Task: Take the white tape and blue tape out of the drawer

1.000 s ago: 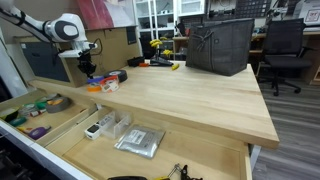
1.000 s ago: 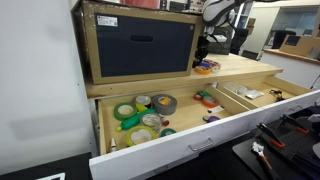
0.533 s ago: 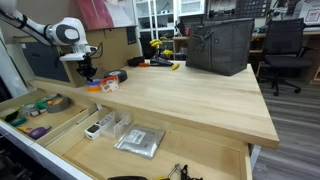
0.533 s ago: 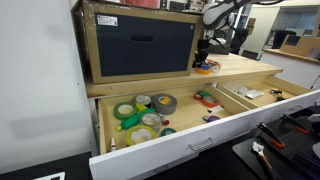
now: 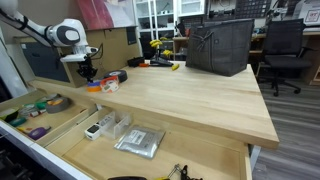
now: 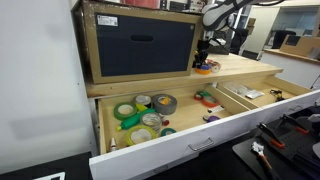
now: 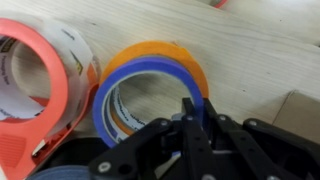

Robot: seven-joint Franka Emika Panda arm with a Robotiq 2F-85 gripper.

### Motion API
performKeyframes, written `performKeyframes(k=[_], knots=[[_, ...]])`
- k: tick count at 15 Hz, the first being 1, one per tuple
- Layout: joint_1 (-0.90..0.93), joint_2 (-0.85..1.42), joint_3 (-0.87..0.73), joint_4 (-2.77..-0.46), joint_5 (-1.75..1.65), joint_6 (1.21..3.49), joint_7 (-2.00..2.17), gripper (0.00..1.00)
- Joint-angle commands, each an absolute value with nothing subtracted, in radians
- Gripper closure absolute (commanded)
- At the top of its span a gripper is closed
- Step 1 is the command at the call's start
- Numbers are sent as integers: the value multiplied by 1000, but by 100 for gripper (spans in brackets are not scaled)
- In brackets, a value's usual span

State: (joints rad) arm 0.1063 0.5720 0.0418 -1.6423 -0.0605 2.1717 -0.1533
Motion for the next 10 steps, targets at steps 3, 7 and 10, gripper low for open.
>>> performKeyframes(k=[3, 7, 10], knots=[[94, 541, 74, -1702, -60, 2241, -174, 64], [79, 502, 84, -1739, -55, 2267, -187, 42], [67, 439, 93, -1785, -34, 2265, -187, 19]])
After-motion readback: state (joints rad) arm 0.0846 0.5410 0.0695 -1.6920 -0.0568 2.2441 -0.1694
